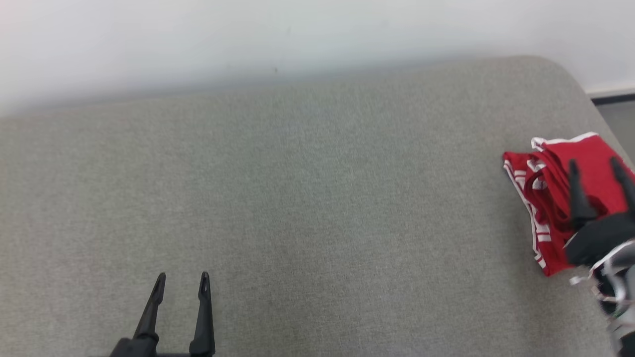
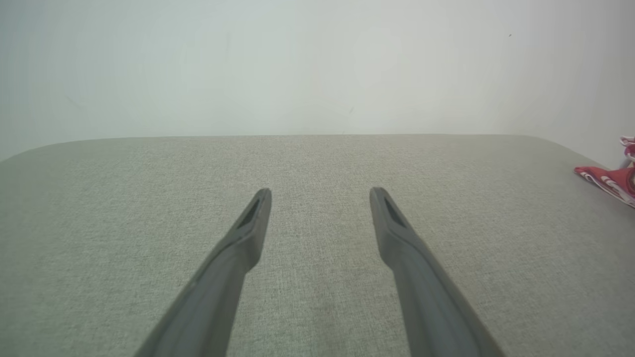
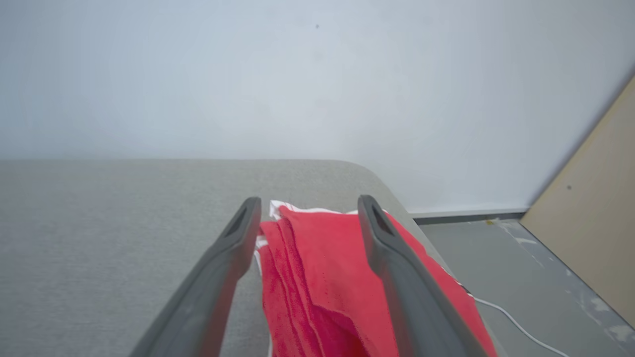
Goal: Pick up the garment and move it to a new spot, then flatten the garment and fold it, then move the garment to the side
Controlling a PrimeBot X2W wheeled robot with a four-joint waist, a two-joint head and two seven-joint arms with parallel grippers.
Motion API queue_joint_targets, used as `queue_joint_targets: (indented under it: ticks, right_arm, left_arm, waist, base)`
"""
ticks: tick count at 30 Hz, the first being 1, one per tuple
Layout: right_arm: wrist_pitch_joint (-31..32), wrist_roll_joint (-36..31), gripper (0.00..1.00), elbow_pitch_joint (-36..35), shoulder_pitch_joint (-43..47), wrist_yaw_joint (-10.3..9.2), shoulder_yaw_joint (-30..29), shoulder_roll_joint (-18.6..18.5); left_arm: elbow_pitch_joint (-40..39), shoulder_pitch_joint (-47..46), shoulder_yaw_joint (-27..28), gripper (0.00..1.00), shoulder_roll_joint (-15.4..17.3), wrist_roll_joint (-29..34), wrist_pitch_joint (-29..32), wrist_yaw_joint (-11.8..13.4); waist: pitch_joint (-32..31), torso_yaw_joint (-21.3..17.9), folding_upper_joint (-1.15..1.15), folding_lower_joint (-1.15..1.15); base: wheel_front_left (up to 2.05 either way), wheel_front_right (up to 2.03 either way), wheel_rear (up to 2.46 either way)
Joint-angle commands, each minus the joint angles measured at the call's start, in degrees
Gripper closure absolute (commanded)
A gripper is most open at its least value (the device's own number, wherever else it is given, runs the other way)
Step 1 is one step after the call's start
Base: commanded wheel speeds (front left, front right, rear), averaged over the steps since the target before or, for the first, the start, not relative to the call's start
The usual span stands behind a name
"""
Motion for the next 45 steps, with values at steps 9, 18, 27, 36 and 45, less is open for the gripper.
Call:
queue_joint_targets:
  ticks: [9, 18, 27, 36, 45]
  right_arm:
    - [-0.29, 0.79, 0.0, -19.19, 19.36, -0.14, -2.25, 10.86]
    - [-2.34, -4.28, 0.0, -29.14, 30.46, -0.13, -2.34, 19.86]
    - [-4.55, -5.16, 0.0, -26.93, 32.28, -0.13, 0.76, 22.16]
    - [-6.59, -5.17, 0.0, -22.97, 31.32, -0.13, 1.44, 23.8]
    - [-7.86, -5.64, 0.0, -20.48, 30.44, -0.13, 1.47, 24.21]
  left_arm:
    - [1.08, 4.2, -0.29, 0.0, -0.19, -1.52, -0.15, 1.07]
    - [2.86, 5.57, 1.3, 0.0, -0.19, -2.33, -0.15, 3.06]
    - [4.35, 6.63, 2.31, 0.0, -0.2, -4.48, -0.15, 3.83]
    - [4.46, 7.38, 3.15, 0.0, -0.2, -4.25, -0.15, 4.24]
    - [4.68, 7.46, 3.49, 0.0, -0.2, -3.96, -0.15, 3.79]
  waist:
    - [-8.49, 3.84, 0.01, 0.01]
    - [-10.3, 5.82, 0.01, 0.01]
    - [-11.07, 7.61, 0.01, 0.01]
    - [-11.52, 8.41, 0.01, 0.01]
    - [-11.43, 7.77, 0.01, 0.01]
  base:
    - [0.0, 0.0, 0.0]
    - [0.0, 0.0, 0.0]
    - [0.0, 0.0, 0.0]
    - [0.0, 0.0, 0.0]
    - [0.0, 0.0, 0.0]
